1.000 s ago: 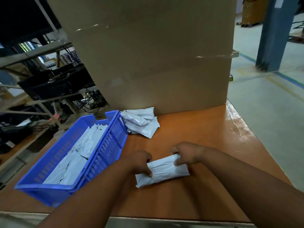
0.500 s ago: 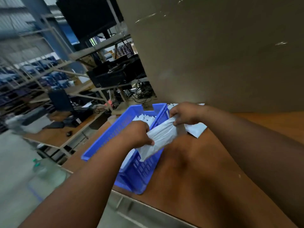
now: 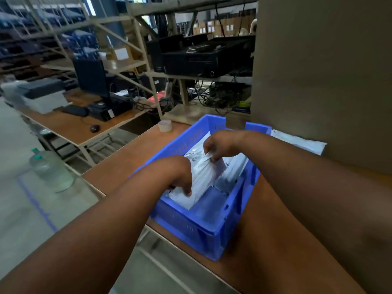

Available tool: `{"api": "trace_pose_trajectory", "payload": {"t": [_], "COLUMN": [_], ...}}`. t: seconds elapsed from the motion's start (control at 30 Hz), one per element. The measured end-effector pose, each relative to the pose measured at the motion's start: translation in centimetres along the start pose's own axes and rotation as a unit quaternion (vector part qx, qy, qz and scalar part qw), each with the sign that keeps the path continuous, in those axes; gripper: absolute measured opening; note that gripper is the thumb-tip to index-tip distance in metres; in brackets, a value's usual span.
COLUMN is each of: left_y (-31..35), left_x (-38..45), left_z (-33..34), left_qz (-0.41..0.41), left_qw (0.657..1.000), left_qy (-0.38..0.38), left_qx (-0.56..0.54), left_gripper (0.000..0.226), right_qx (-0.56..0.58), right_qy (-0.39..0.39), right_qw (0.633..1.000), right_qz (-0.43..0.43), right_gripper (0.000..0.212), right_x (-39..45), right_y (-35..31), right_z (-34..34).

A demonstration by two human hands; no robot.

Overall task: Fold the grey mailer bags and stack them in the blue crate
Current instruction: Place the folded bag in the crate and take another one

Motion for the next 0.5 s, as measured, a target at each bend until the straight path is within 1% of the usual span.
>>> {"api": "trace_pose_trajectory", "payload": {"t": [0.07,0.17,0.27,0.33,0.4,0.5], "left_y": [-0.2,-0.3,-0.5,-0.5,-0.3,-0.1], "left_x": [2.0,4.7,6.7,7.4,7.7,8.3], "left_z": [1.7,3.5,5.0,5.6,6.0,6.5], "left_qz": [0.014,0.034,0.045,0.054,0.068,0.082], "left_qw": [0.999,0.996,0.989,0.986,0.983,0.979], "left_qy": [-0.042,-0.087,-0.137,-0.149,-0.143,-0.141], "left_qx": [0.004,0.009,0.027,0.052,0.089,0.118], "left_gripper": [0.048,0.049,0.043,0.042,0.038,0.038], "right_qx": [-0.036,-0.037,-0.037,-0.042,-0.035,0.067], "right_qy": [-0.057,-0.083,-0.108,-0.129,-0.14,-0.16], "right_qw": [0.998,0.996,0.993,0.99,0.988,0.978], "right_qz": [0.008,0.016,0.025,0.037,0.063,0.119], "right_gripper": [0.026,0.026,0.033,0.034,0.033,0.033], "right_x": [2.9,6.1,8.6,9.9,10.6,10.8], "right_y": [-0.5,-1.1,-1.6,-1.6,-1.1,0.3], "right_z": [2.5,4.6,6.4,7.8,8.9,10.3]}}
Point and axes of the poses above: each hand's wrist, its own x-axis towards the middle knuckle, its own z-axis out of the palm, y = z × x, the point moved 5 cm from there along x, towards the middle knuckle, and after that the axes turned 12 degrees about x, right-handed, at the moved point
